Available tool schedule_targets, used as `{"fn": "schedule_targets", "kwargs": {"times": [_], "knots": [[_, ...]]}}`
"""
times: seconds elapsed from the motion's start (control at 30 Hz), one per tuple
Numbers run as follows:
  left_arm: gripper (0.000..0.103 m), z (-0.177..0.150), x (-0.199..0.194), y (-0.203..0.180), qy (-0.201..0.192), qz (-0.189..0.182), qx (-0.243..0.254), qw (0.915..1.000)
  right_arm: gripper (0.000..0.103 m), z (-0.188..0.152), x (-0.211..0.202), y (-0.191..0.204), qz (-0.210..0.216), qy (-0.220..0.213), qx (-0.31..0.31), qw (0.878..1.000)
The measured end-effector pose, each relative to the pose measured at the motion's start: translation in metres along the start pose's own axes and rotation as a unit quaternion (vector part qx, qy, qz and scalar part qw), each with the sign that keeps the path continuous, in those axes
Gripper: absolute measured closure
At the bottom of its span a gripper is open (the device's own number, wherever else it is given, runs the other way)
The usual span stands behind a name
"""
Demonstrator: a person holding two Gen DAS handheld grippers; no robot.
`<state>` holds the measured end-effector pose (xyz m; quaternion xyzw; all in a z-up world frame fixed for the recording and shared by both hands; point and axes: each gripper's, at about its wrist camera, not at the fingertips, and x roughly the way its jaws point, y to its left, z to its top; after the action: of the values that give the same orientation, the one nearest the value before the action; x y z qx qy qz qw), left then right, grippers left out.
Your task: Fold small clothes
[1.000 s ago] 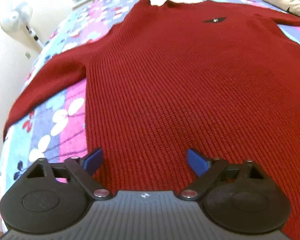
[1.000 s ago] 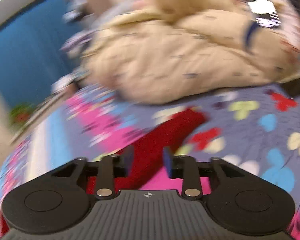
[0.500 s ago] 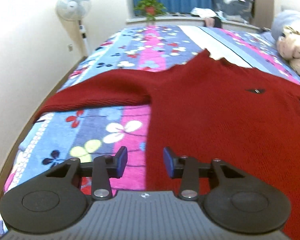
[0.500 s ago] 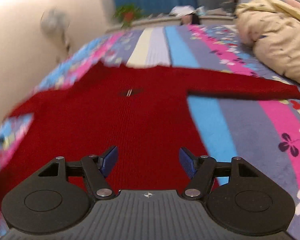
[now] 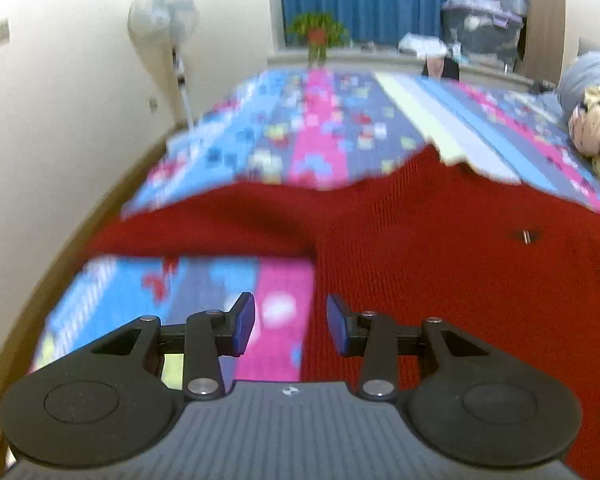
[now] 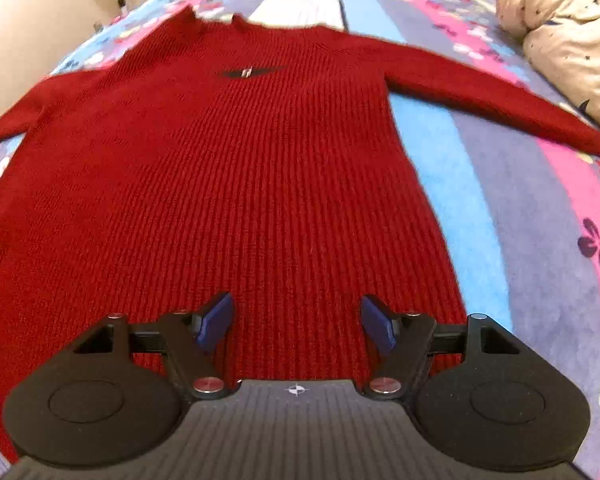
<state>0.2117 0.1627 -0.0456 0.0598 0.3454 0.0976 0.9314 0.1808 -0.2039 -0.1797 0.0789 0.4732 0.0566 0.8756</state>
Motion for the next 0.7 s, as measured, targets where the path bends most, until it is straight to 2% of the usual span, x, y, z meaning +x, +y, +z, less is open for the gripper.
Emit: {"fn": "schedule_targets", "kwargs": {"times": [0.13,0.17,0.2,0.27,0.37,0.5,0.57,0.63,0.7], "knots": [[0.059,0.027,0.023,0.008,-0.041,0.004,-0.027,0.9988,0.037,0.007,-0.023,0.015,-0.027,-0.097,-0.037,0.994],[0.061,0.029,0.030,0.010,-0.045,0.004,-0.037,0.9983,0.037,0.008,-0.026,0.018,-0.028,-0.110,-0.042,0.993],[0.068,0.030,0.039,0.014,-0.048,0.003,-0.049,0.9977,0.037,0.008,-0.027,0.020,-0.027,-0.120,-0.042,0.992],[0.077,0.024,0.059,0.020,-0.045,0.001,-0.056,0.9974,0.038,0.008,-0.024,0.024,-0.027,-0.124,-0.044,0.991],[0.086,0.015,0.087,0.026,-0.016,0.013,-0.034,0.9992,0.039,0.008,-0.015,0.028,-0.035,-0.117,-0.044,0.992],[0.086,0.017,0.109,0.051,-0.013,0.008,-0.066,0.9977,0.045,0.015,-0.005,0.025,-0.029,-0.118,-0.042,0.992],[0.086,0.015,0.122,0.065,-0.001,0.017,-0.091,0.9957,0.054,0.022,-0.002,0.028,-0.022,-0.124,-0.039,0.991],[0.086,0.014,0.133,0.083,0.007,0.029,-0.123,0.9920,0.083,0.030,0.005,0.029,-0.013,-0.124,-0.043,0.991],[0.086,0.012,0.140,0.103,0.013,0.038,-0.160,0.9863,0.085,0.034,0.011,0.034,-0.014,-0.124,-0.049,0.991]]}}
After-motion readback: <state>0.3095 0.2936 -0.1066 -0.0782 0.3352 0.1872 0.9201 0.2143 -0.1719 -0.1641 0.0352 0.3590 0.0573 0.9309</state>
